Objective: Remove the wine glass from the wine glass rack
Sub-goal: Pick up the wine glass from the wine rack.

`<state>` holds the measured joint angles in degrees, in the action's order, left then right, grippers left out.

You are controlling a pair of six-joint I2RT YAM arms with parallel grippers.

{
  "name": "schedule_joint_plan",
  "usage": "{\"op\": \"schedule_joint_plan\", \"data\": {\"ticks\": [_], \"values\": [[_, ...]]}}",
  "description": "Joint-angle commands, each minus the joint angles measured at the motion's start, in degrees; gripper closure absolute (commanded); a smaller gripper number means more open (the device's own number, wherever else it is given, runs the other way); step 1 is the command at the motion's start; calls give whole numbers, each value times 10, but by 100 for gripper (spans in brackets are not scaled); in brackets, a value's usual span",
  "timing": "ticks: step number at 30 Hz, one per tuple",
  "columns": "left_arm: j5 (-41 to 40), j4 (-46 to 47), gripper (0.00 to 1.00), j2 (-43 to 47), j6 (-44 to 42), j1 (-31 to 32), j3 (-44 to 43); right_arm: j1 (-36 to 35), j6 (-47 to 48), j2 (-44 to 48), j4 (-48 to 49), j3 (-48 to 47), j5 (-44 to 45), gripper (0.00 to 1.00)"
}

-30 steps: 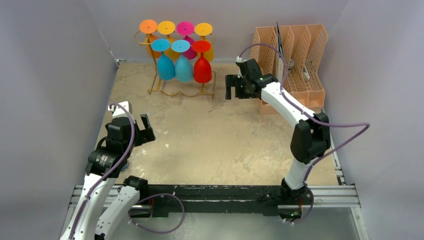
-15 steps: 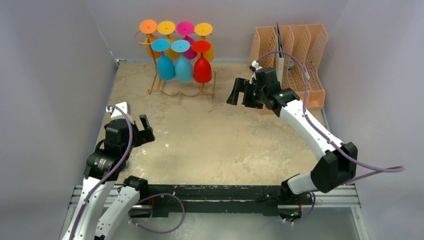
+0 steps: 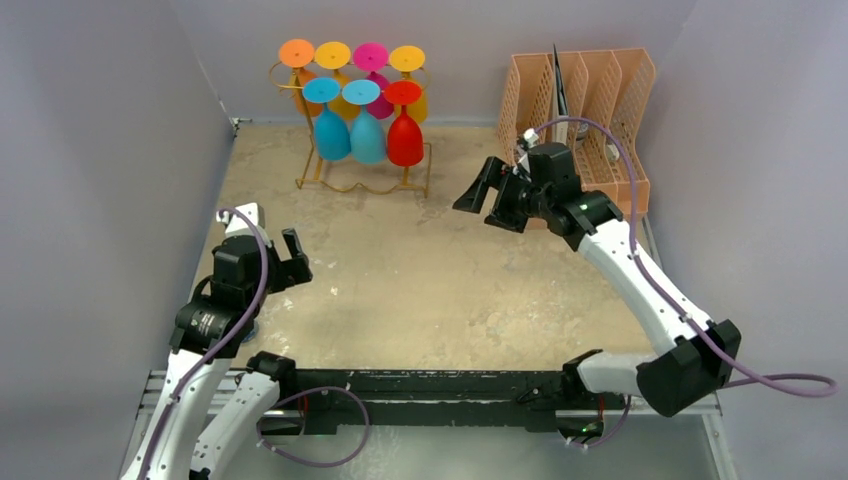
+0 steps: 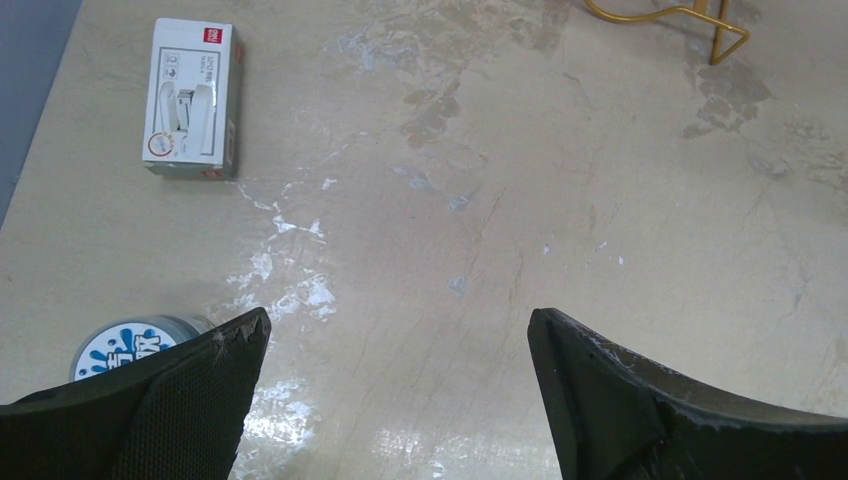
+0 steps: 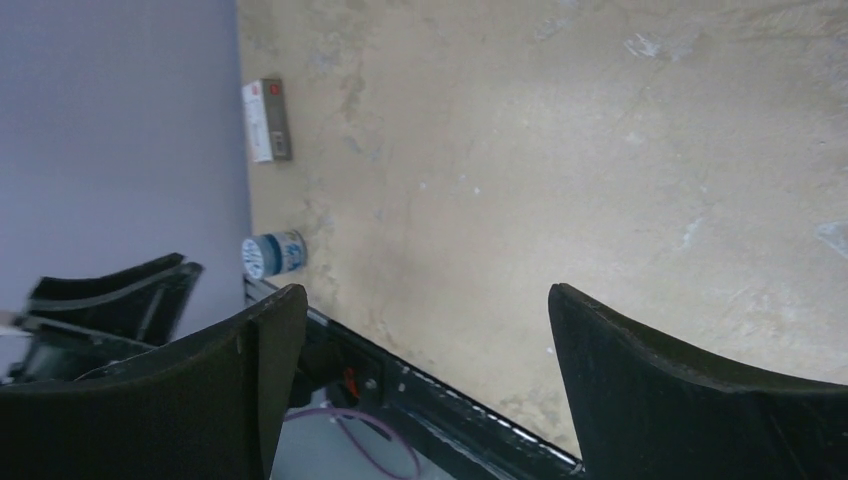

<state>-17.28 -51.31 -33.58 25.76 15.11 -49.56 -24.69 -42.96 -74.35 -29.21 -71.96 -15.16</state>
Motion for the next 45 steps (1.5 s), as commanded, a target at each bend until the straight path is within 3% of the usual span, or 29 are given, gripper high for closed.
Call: {"op": "schedule_joint_plan", "data": {"ticks": [1, 10, 15, 22, 26, 36, 45], "values": [[25, 31, 0, -6, -16, -3, 6, 1, -65, 33, 74, -2, -8, 11], [43, 45, 0, -2, -25, -3, 9, 1, -46, -106, 67, -233, -10, 16], [40, 48, 0, -3, -27, -3, 10, 7, -50, -192, 88, -313, 7, 28], [68, 53, 0, -5, -21, -3, 8, 26, -88, -307, 82, -452, -29, 27], [103, 66, 0, -14, -10, -3, 1, 46, -142, -342, 123, -470, -79, 26], [101, 48, 0, -43, -5, -3, -40, 50, -243, -447, 179, -572, -154, 41], [82, 21, 0, -6, -6, -3, -34, 50, -236, -446, 147, -577, -157, 48]]}}
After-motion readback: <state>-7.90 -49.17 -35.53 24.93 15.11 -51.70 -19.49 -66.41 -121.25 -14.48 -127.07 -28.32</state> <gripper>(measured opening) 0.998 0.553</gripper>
